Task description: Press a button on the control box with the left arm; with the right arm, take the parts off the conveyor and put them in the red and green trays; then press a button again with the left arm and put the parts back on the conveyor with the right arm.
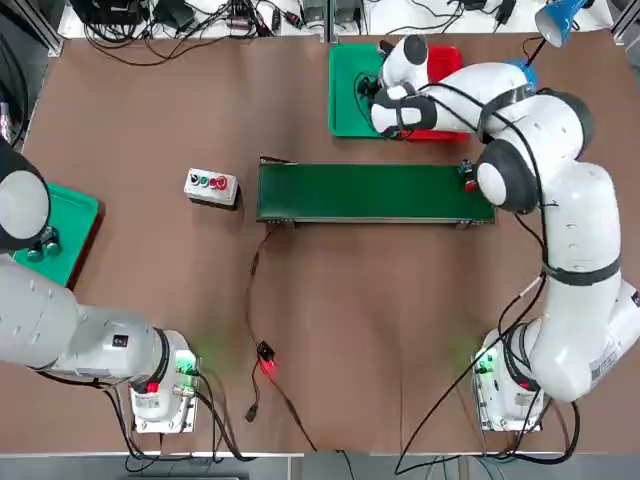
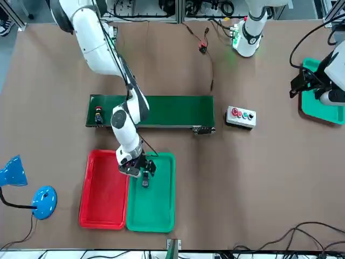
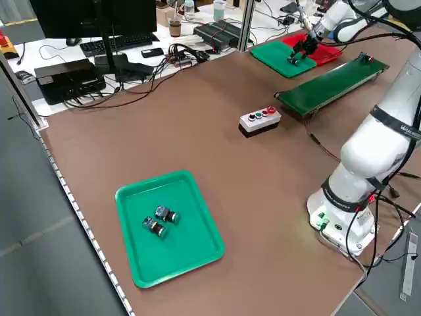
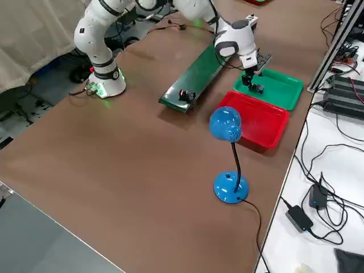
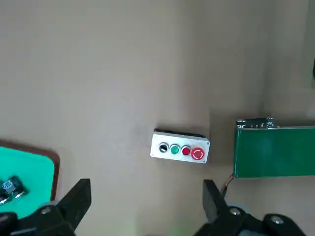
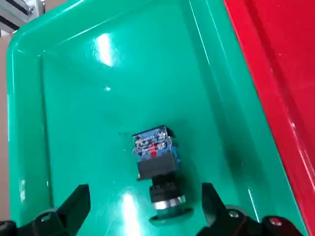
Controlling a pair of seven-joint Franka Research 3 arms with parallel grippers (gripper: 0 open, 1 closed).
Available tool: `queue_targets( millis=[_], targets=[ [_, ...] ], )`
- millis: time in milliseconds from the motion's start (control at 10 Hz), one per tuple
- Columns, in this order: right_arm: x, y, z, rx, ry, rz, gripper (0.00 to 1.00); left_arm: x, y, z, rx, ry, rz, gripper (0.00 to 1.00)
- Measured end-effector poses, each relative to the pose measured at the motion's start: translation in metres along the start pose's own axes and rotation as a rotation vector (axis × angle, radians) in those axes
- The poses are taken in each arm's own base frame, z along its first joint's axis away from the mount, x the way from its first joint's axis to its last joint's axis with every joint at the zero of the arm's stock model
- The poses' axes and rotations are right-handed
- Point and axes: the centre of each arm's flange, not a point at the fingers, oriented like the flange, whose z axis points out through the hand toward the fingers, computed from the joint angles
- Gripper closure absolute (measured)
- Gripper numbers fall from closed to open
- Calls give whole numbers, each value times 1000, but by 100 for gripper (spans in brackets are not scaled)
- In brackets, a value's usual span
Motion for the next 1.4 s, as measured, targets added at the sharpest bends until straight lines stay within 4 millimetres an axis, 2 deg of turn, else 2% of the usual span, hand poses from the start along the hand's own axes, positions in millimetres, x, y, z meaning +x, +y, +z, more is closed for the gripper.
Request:
queue_targets(
  millis=[400, 500, 700, 1400],
  targets=[
    [3, -3, 12, -9, 22, -57, 3, 0, 0, 0, 0, 0, 0, 0],
    [2, -4, 15, -13, 25, -76, 7, 0, 0, 0, 0, 0, -1, 0],
    [3, -5, 21, -17, 31, -90, 25, 0, 0, 0, 0, 0, -1, 0],
    [6, -3, 23, -28, 38, -109, 55, 0, 0, 0, 0, 0, 0, 0]
  ],
)
